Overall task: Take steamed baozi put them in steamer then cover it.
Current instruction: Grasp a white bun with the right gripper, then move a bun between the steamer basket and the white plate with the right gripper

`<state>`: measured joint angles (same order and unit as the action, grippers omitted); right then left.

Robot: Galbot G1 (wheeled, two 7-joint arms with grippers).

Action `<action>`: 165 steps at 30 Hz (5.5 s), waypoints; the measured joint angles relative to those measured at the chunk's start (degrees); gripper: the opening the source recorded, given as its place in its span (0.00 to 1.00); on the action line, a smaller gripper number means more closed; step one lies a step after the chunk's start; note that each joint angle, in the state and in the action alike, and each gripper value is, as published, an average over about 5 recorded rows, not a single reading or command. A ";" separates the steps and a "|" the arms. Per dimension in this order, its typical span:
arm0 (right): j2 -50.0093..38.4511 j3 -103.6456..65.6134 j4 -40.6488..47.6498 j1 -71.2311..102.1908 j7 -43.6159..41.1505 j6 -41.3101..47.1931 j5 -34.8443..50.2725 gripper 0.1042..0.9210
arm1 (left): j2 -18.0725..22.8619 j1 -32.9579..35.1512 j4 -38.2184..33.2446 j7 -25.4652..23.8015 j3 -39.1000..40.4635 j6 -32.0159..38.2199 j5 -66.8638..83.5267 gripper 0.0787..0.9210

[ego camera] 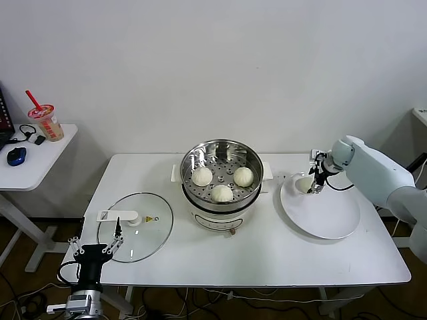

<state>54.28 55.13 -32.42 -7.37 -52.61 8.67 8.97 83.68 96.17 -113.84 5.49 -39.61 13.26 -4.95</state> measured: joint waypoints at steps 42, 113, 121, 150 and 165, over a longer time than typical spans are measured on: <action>1.02 34.49 -38.48 -42.93 -3.34 5.28 38.76 0.88 | 1.51 0.73 -3.87 0.61 2.97 -0.96 -0.85 0.88; 31.07 30.94 -9.38 -21.86 -7.14 6.03 30.60 0.66 | 0.03 0.30 -4.04 1.09 3.68 0.96 -1.19 0.88; 30.12 30.46 -10.46 -22.58 -7.10 6.31 30.68 0.63 | -0.04 0.56 -3.77 1.20 3.54 1.16 -1.26 0.88; 7.60 40.68 -31.38 -40.79 -7.05 7.09 35.54 0.63 | -0.04 0.70 -2.93 0.80 4.42 0.05 -2.28 0.88; -9.86 39.00 -36.06 -35.94 -6.95 7.26 24.64 0.63 | 0.96 0.64 -3.42 0.77 5.89 -1.31 -4.56 0.88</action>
<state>44.42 94.14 -68.48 -43.31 -59.56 15.93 33.62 84.64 96.81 -117.26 6.26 -33.72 11.95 -9.51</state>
